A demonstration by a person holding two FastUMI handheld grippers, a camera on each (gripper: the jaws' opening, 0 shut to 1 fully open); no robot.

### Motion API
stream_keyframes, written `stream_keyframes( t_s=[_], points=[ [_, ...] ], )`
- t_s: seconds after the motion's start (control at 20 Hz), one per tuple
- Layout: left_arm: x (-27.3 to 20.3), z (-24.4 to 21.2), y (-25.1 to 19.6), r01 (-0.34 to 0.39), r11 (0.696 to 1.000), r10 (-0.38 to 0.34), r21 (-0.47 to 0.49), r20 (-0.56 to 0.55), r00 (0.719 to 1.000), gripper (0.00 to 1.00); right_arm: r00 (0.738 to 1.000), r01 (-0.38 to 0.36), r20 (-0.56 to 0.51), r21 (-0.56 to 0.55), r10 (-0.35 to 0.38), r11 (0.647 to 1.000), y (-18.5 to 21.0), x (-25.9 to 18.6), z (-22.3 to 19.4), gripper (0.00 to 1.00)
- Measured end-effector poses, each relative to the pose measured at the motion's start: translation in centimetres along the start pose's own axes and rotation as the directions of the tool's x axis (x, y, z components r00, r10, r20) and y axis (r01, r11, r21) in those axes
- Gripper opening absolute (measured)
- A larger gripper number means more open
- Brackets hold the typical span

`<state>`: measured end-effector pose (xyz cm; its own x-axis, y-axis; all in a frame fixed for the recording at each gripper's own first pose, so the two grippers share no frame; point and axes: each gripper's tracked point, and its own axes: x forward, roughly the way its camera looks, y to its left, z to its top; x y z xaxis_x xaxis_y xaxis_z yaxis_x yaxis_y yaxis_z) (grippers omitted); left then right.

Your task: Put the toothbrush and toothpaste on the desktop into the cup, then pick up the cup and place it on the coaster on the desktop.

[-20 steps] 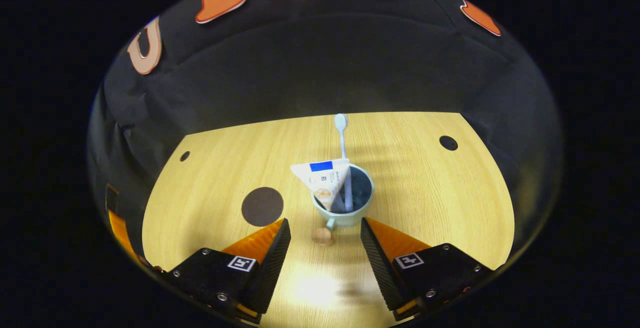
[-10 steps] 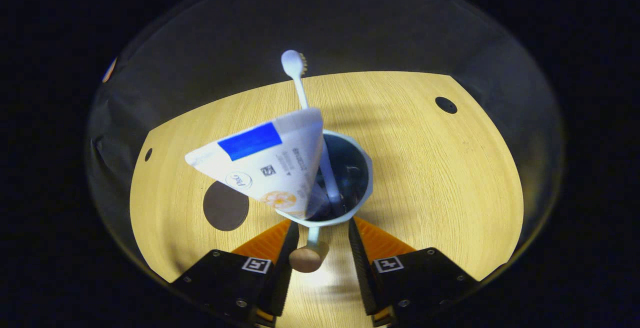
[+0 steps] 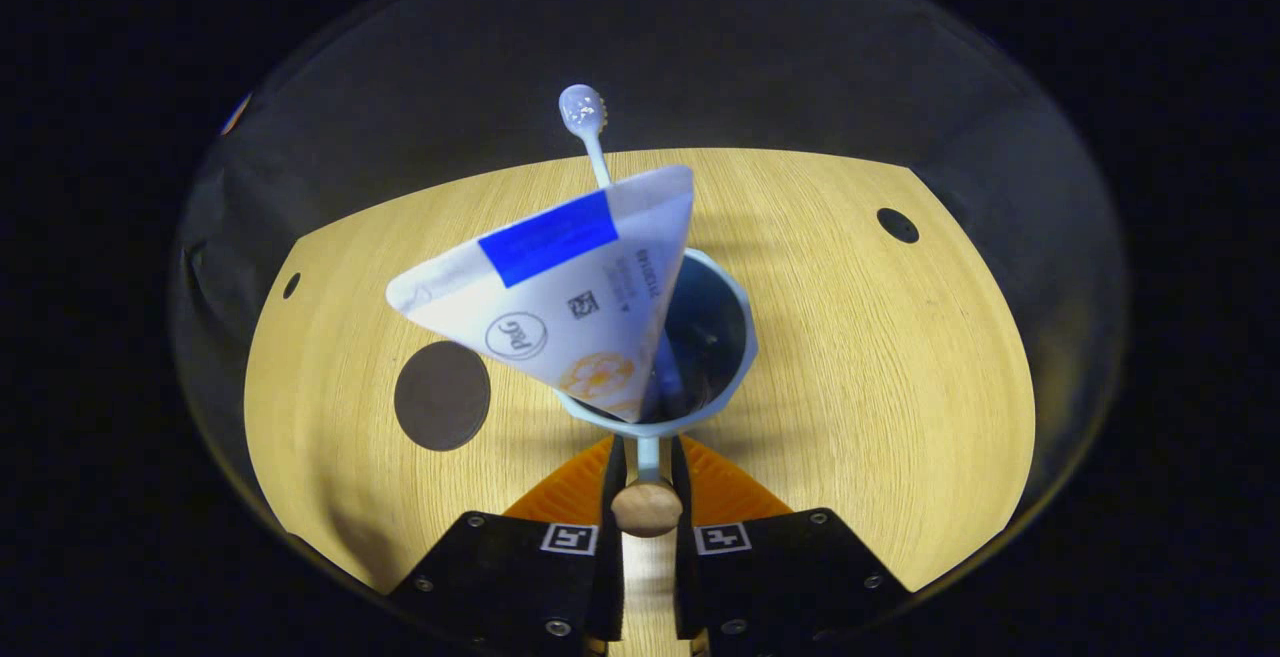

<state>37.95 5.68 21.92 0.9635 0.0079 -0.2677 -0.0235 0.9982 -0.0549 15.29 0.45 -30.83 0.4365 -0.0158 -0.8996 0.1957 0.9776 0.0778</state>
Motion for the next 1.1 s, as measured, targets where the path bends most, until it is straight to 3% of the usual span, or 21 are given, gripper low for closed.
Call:
stream_keyframes(
  t_s=[0.45,1.1],
  points=[
    [-1.2,-0.3,0.0,-0.026,0.998,0.027,0.063,-0.013,1.000,0.98,0.996,-0.067,0.051,-0.043,0.069,0.997,0.3,0.4,0.9,0.20],
    [-2.0,-1.7,0.7,-0.036,0.998,0.038,0.053,-0.042,0.998,0.98,0.985,-0.146,0.069,-0.155,0.158,0.977,1.4,0.7,1.2,0.20]
  ],
)
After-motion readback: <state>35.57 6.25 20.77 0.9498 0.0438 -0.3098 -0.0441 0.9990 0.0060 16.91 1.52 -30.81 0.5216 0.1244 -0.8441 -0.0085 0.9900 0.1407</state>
